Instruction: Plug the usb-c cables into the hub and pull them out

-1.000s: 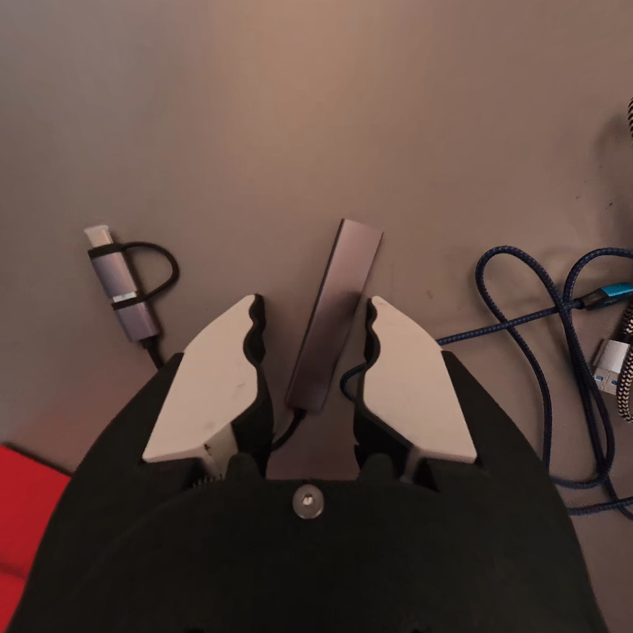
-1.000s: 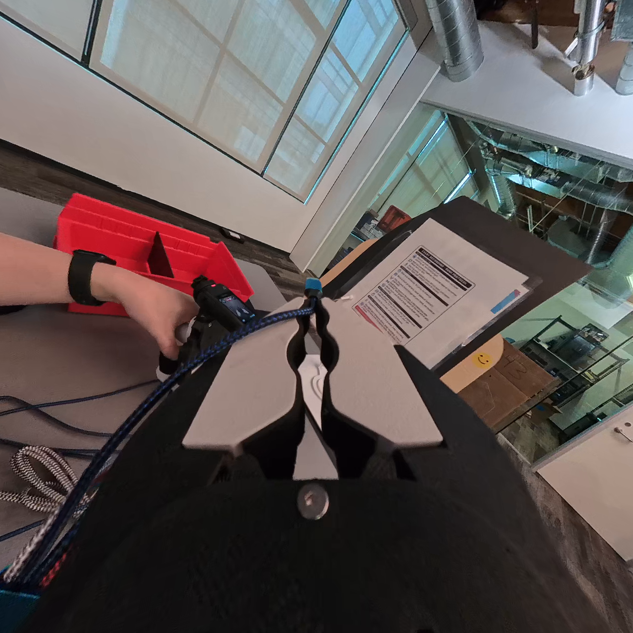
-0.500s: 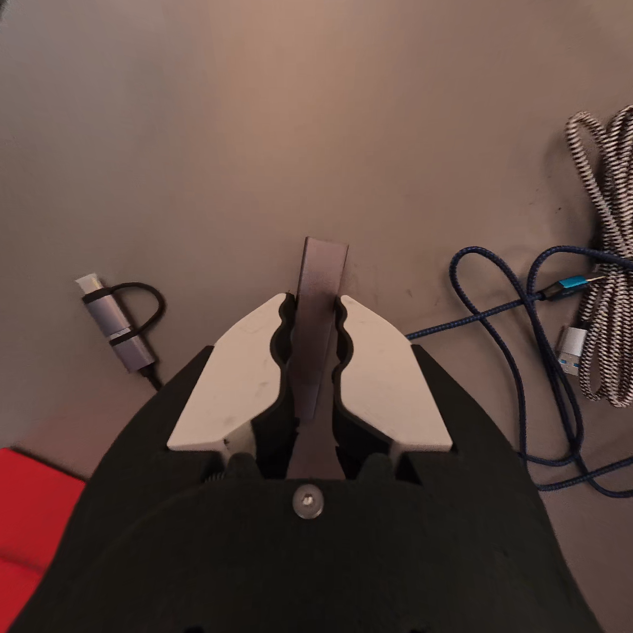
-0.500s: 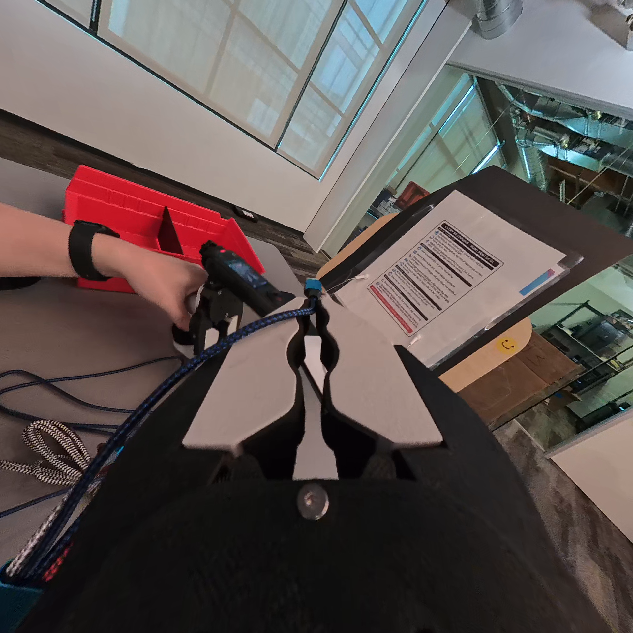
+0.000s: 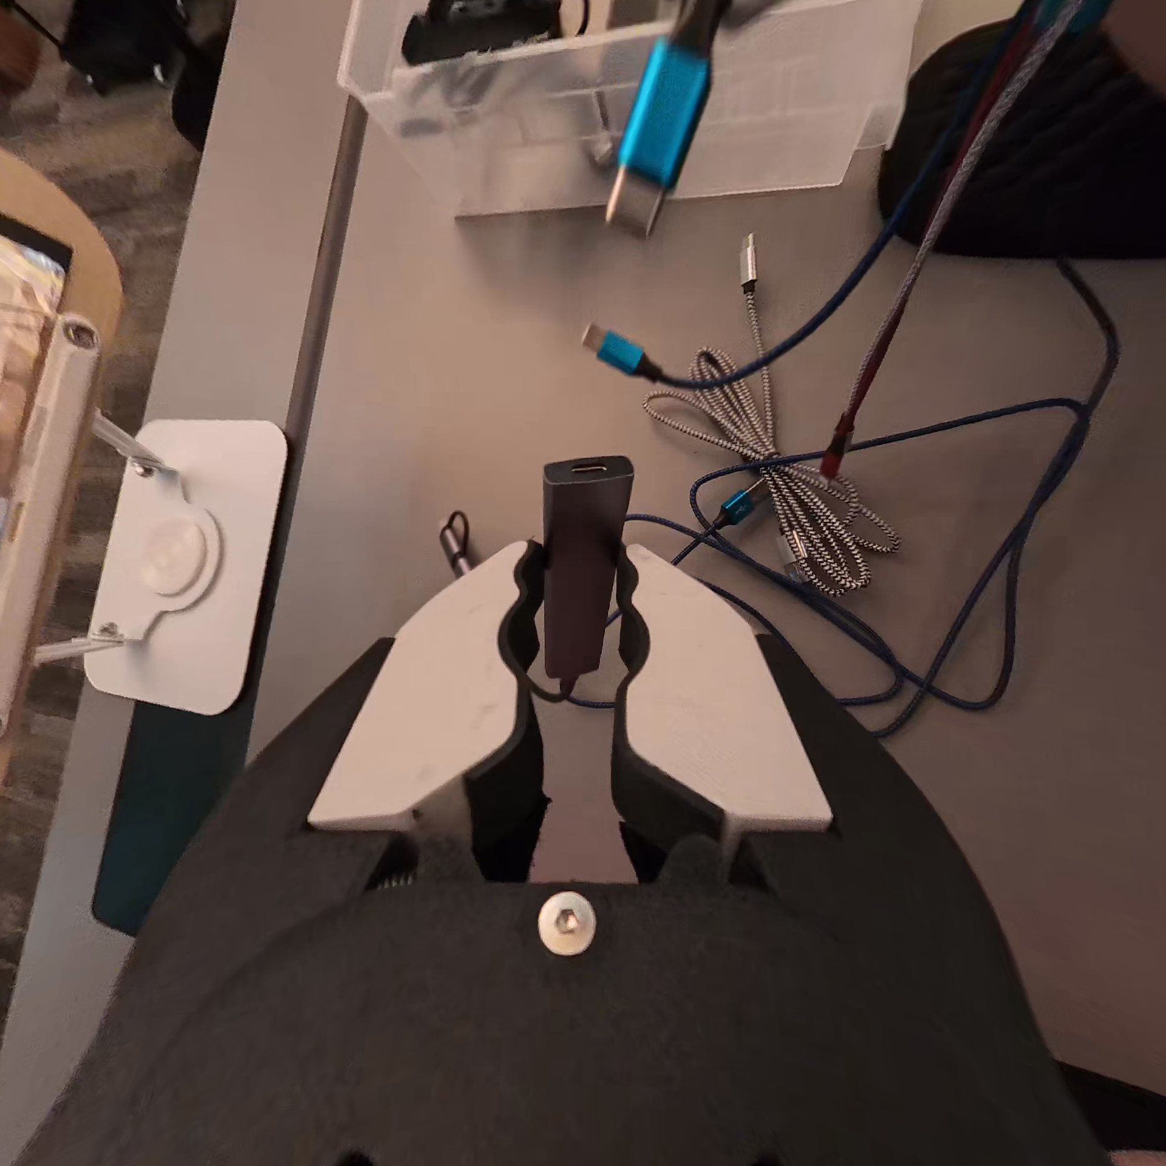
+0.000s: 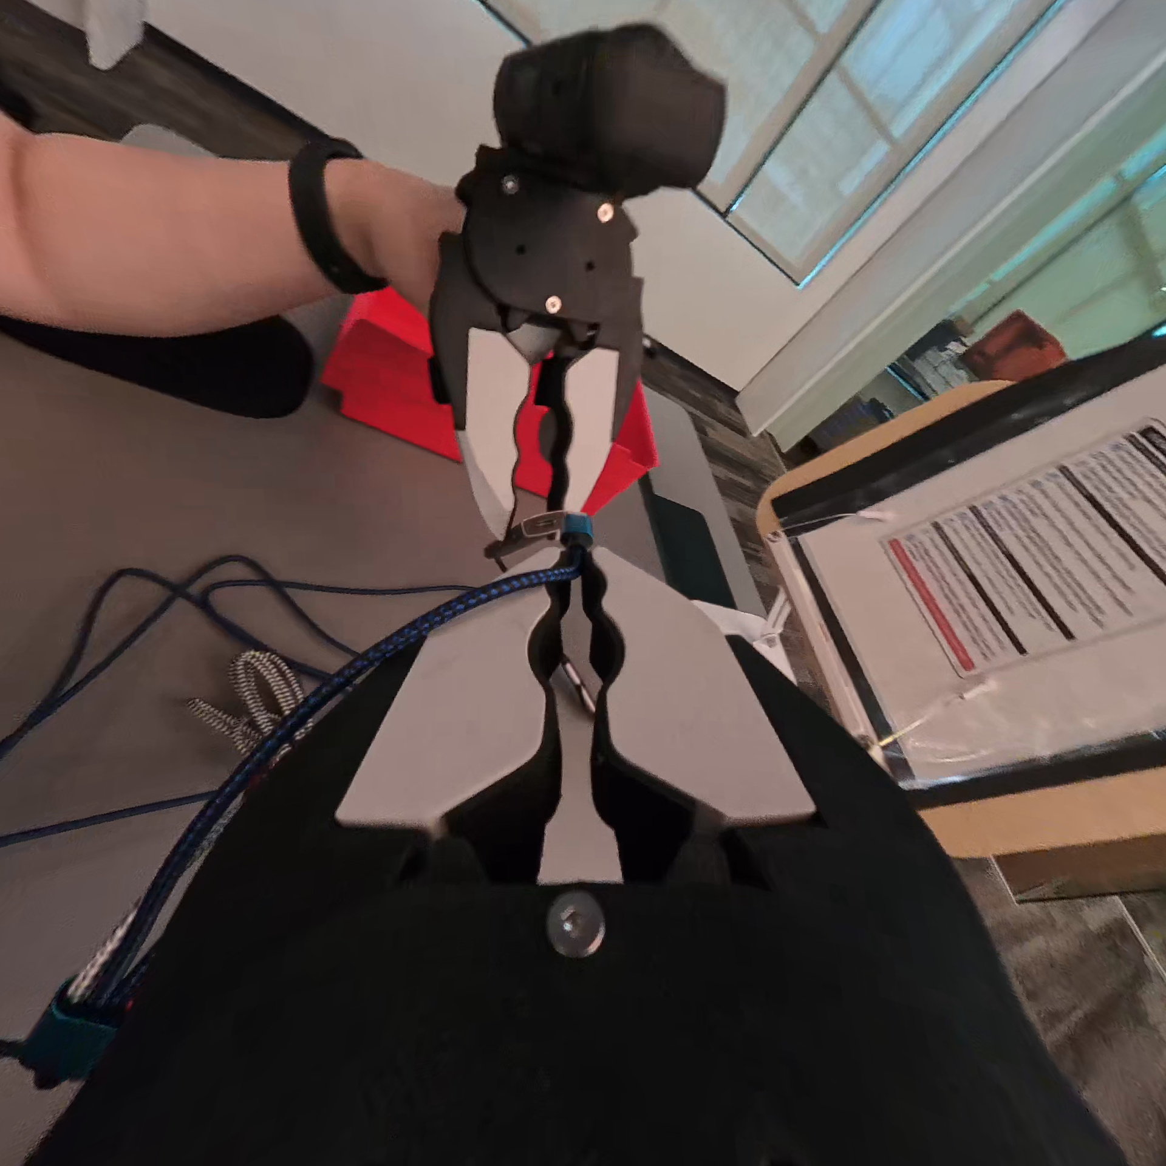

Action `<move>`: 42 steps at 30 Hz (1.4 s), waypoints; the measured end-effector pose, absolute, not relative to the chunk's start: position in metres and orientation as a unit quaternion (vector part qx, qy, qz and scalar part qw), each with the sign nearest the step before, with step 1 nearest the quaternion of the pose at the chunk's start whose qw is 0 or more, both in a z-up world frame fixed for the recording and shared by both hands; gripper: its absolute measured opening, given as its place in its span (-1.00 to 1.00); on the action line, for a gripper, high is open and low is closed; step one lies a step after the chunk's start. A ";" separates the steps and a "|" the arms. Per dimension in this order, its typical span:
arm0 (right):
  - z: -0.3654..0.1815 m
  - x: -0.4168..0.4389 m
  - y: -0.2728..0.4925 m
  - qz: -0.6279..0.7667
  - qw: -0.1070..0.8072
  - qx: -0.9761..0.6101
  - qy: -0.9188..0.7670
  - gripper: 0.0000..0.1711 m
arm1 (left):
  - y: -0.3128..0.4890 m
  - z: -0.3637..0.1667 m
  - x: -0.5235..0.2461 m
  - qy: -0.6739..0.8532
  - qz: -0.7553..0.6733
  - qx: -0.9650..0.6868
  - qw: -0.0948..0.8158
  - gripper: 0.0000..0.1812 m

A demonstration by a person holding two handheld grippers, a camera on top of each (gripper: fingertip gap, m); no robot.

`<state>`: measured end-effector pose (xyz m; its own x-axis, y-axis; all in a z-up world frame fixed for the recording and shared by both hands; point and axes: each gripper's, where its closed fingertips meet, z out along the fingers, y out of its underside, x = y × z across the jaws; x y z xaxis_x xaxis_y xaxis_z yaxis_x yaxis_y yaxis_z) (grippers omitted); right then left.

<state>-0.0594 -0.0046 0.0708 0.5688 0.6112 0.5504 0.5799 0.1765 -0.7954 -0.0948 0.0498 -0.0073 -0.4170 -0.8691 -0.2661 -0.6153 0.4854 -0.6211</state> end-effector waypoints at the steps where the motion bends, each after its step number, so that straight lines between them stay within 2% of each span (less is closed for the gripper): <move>1: 0.068 -0.063 -0.005 0.013 0.603 -0.643 -0.472 -0.96 | 0.045 -0.005 -0.096 0.818 -0.224 -0.445 0.289 -0.77; 17: 0.034 -0.081 -0.012 -0.009 0.527 -0.648 -0.550 -0.95 | 0.024 -0.019 -0.099 0.854 -0.197 -0.403 0.263 -0.77; 32: 0.022 -0.082 -0.011 -0.009 0.501 -0.659 -0.560 -0.95 | 0.018 -0.023 -0.100 0.861 -0.192 -0.396 0.254 -0.77; 42: 0.007 -0.082 -0.015 0.000 0.449 -0.697 -0.558 -0.96 | 0.015 -0.033 -0.102 0.870 -0.156 -0.406 0.232 -0.77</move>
